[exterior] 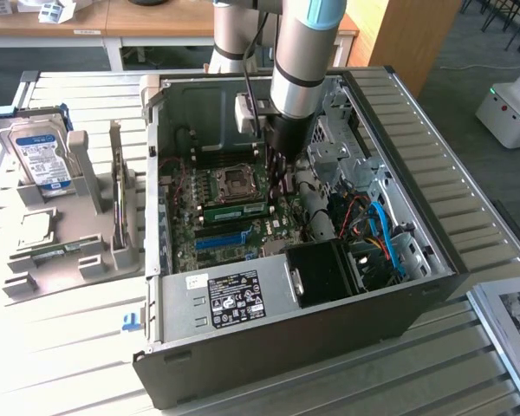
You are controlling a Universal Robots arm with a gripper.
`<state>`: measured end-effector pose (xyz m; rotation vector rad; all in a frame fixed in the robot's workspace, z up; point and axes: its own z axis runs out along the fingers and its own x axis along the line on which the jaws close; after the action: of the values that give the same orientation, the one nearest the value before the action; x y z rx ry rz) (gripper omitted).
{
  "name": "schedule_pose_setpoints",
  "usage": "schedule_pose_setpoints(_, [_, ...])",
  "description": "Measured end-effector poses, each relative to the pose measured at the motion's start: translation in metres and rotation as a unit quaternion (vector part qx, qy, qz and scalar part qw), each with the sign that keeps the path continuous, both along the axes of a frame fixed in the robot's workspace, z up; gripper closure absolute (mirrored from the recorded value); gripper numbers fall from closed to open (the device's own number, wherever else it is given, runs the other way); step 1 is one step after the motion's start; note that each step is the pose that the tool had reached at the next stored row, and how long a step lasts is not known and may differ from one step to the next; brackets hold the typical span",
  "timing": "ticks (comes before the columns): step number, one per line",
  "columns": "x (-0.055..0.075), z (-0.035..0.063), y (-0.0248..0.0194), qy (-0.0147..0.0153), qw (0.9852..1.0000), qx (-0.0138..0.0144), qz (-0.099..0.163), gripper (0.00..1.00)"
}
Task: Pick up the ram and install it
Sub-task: 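Press down the ram until it locks into place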
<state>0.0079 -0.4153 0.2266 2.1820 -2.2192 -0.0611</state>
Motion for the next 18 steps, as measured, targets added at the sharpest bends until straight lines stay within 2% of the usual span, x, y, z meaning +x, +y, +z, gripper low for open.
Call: schedule_pose_setpoints(18, [0.0000, -0.0021, 0.0001, 0.0000, 1.0000, 0.0000, 0.000, 0.90])
